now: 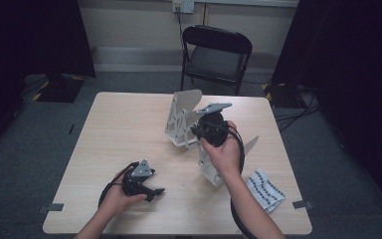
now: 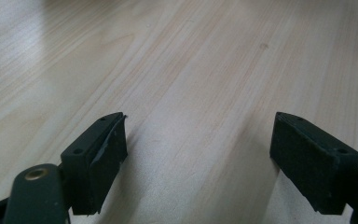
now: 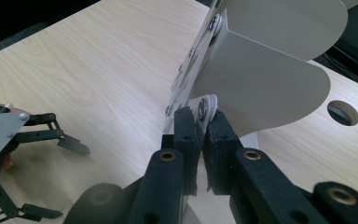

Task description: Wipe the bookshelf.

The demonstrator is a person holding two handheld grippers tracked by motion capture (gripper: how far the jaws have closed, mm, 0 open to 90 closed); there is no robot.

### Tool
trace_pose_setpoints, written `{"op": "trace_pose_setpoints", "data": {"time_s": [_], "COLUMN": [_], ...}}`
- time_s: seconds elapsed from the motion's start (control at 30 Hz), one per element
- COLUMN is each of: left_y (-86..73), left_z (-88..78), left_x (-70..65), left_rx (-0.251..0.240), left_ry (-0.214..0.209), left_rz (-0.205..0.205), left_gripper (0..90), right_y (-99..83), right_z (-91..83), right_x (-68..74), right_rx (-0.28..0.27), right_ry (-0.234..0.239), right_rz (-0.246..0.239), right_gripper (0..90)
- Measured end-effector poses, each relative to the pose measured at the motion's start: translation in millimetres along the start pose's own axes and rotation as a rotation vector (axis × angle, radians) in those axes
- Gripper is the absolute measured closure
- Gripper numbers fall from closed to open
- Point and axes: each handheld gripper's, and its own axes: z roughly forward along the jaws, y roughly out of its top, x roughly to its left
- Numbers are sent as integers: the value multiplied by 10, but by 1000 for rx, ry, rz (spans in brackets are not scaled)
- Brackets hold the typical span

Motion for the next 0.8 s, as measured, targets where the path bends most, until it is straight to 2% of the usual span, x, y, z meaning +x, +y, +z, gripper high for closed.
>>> {"op": "trace_pose_setpoints", "data": {"time_s": [0.4, 0.8], "left_y": [0, 0], "left_z": [1, 2], "left_x": [0, -2], "left_rx": [0, -2], "left_ry": [0, 0], "left_rz": [0, -2], "left_gripper": [183, 183], "right_y": [-62, -127], "right_z": [94, 194], "right_x": [173, 310], "right_rx": [-11, 14], "right_ry": [37, 48], "right_rz": [-1, -7], "right_gripper": [845, 861]}}
